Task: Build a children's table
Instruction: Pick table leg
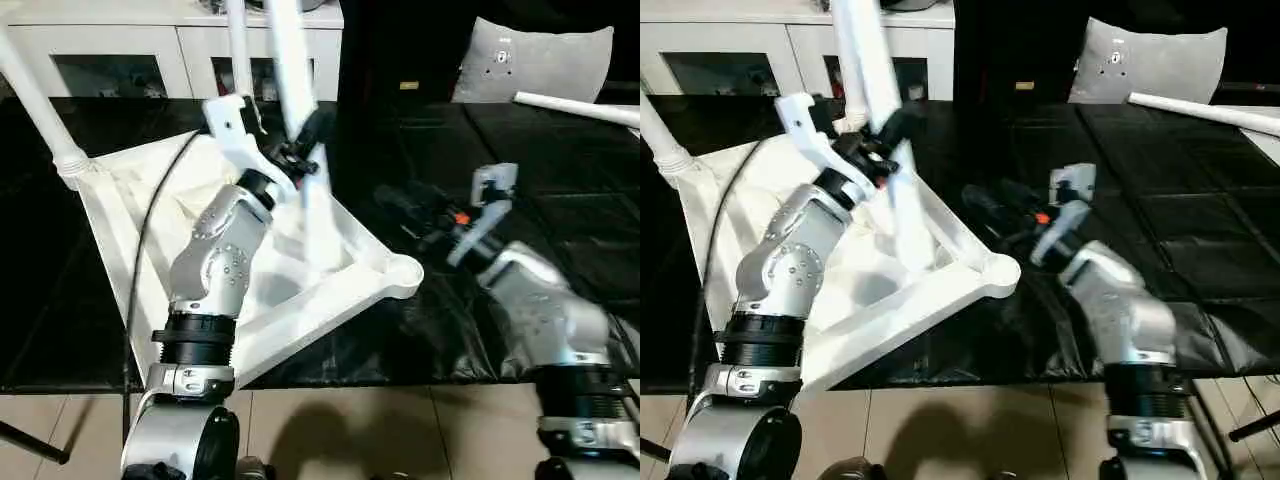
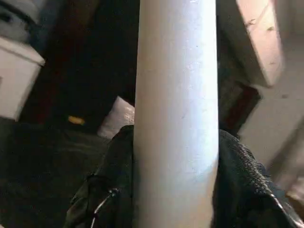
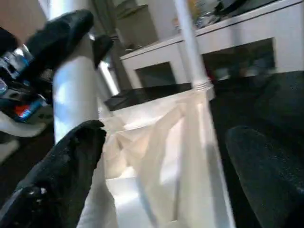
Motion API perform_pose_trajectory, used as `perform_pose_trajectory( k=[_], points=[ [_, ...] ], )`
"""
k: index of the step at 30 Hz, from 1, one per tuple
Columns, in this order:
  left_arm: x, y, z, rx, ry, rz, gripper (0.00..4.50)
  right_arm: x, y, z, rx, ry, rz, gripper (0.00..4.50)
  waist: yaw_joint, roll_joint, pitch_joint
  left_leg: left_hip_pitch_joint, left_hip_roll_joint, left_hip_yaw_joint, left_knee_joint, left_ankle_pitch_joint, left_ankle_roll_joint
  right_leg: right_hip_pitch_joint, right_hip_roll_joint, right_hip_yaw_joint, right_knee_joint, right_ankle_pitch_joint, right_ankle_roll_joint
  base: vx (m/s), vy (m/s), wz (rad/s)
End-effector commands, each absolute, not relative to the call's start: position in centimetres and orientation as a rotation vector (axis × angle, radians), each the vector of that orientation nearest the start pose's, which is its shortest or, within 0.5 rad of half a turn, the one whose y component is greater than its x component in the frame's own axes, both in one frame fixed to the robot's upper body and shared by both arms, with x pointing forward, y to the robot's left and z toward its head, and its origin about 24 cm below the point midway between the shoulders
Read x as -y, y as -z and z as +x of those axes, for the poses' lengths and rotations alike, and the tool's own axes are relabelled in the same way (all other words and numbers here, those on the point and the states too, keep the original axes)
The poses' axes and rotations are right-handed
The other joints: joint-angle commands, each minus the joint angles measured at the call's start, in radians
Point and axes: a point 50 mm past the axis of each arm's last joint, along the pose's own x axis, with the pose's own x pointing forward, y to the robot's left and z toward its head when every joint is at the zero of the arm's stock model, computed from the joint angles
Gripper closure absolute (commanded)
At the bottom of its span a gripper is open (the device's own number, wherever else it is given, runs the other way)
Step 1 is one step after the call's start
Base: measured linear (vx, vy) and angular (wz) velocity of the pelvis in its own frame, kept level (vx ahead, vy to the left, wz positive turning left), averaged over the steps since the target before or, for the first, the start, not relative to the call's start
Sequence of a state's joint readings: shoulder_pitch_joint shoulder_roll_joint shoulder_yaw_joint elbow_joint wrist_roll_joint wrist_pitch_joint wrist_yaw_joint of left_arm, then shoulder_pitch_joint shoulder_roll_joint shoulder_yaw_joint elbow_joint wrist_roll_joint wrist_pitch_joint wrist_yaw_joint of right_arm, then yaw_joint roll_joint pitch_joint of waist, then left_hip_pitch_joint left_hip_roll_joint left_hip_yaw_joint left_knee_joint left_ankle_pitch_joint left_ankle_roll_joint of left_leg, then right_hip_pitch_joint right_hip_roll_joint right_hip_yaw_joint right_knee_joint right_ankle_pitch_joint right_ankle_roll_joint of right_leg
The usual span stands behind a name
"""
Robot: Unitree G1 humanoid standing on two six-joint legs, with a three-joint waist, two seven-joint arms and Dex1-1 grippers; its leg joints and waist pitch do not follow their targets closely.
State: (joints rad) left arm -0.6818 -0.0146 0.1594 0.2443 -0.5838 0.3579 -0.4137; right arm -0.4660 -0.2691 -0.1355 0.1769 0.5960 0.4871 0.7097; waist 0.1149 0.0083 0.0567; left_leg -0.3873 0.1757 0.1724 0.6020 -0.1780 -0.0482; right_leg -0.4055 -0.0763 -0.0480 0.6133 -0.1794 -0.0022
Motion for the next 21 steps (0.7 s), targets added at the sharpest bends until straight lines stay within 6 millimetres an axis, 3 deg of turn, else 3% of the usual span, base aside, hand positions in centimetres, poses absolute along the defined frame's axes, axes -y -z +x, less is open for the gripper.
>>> perform_pose_trajectory(
  k=[1, 13, 21],
  points=[
    [-8.5, -18.2, 34.6, 0.192, 0.758, -0.592, 2.68, 16.0, -12.8, 32.0, -0.026, -0.845, 0.407, 0.00, 0.005, -0.002, -0.076, 0.016, 0.041, -0.012, -0.064, -0.140, 0.040, 0.057, -0.060, 0.033, -0.063, -0.098, -0.237, 0.000, 0.000, 0.00],
    [-7.4, -18.9, 32.9, 0.191, 0.975, -0.626, 2.68, 15.1, -13.5, 31.2, -0.073, -1.054, 0.429, 0.00, 0.013, -0.007, -0.074, 0.015, 0.044, -0.012, -0.065, -0.135, 0.035, 0.058, -0.064, 0.033, -0.065, -0.138, -0.223, 0.000, 0.000, 0.00],
    [-6.3, -19.4, 30.9, 0.243, 1.179, -0.540, 2.68, 14.7, -13.5, 29.7, -0.101, -1.249, 0.307, 0.00, 0.017, -0.006, -0.071, 0.015, 0.046, -0.011, -0.067, -0.155, 0.035, 0.056, -0.063, 0.035, -0.071, -0.178, -0.207, 0.000, 0.000, 0.00]
  ],
)
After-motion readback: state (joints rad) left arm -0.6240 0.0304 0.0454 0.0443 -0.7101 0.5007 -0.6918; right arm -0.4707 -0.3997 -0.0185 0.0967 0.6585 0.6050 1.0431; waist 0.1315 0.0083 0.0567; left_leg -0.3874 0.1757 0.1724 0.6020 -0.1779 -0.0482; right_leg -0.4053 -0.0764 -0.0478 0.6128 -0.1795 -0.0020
